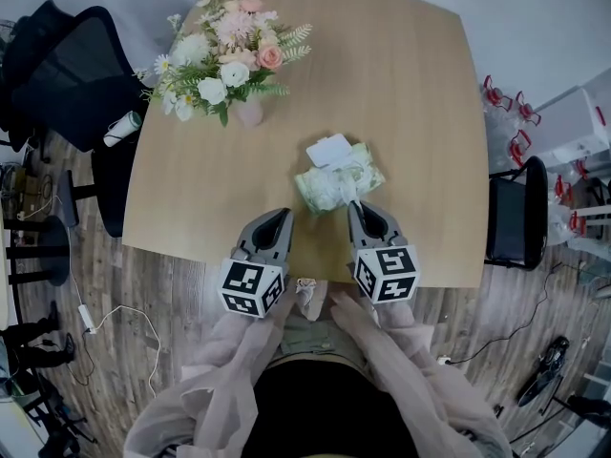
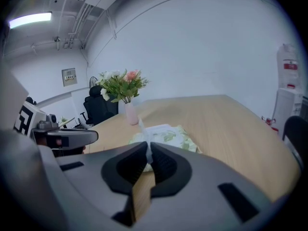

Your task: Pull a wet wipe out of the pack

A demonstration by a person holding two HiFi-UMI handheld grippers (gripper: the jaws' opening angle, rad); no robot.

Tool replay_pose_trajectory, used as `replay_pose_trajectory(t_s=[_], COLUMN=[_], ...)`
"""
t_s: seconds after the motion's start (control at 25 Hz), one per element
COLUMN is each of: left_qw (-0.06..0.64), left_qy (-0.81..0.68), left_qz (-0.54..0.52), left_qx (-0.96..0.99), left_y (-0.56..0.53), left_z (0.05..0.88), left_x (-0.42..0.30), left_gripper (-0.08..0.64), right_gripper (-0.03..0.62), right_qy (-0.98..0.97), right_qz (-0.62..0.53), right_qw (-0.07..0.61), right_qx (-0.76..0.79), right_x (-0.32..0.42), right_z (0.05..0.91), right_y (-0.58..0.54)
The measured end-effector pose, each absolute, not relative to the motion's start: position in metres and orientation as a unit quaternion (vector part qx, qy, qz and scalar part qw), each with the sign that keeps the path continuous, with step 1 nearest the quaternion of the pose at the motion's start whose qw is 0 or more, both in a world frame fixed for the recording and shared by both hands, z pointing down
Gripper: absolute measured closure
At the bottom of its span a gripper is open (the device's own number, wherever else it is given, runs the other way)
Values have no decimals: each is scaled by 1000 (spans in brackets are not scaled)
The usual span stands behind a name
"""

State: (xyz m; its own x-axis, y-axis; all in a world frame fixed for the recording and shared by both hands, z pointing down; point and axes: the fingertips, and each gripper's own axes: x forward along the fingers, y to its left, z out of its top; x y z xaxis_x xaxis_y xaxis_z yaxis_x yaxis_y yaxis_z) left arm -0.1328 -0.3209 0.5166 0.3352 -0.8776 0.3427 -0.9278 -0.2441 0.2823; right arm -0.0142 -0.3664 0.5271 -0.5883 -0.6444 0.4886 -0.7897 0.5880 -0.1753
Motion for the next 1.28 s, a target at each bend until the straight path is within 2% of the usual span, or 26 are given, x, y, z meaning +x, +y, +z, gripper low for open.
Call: replay_pose_trajectory(t_s=[1.28], left_qw=[205], left_qy=[-565], left_qz=[59], left_qx=[797], left_y=[-308], left_z=[512], left_x=[-129], left_gripper=[551], right_gripper=[572], right_qy=[-863], right_qz=[197], right_qw=[165], right_qx=[435], right_x=[1], right_z=[516], right_y=[-341])
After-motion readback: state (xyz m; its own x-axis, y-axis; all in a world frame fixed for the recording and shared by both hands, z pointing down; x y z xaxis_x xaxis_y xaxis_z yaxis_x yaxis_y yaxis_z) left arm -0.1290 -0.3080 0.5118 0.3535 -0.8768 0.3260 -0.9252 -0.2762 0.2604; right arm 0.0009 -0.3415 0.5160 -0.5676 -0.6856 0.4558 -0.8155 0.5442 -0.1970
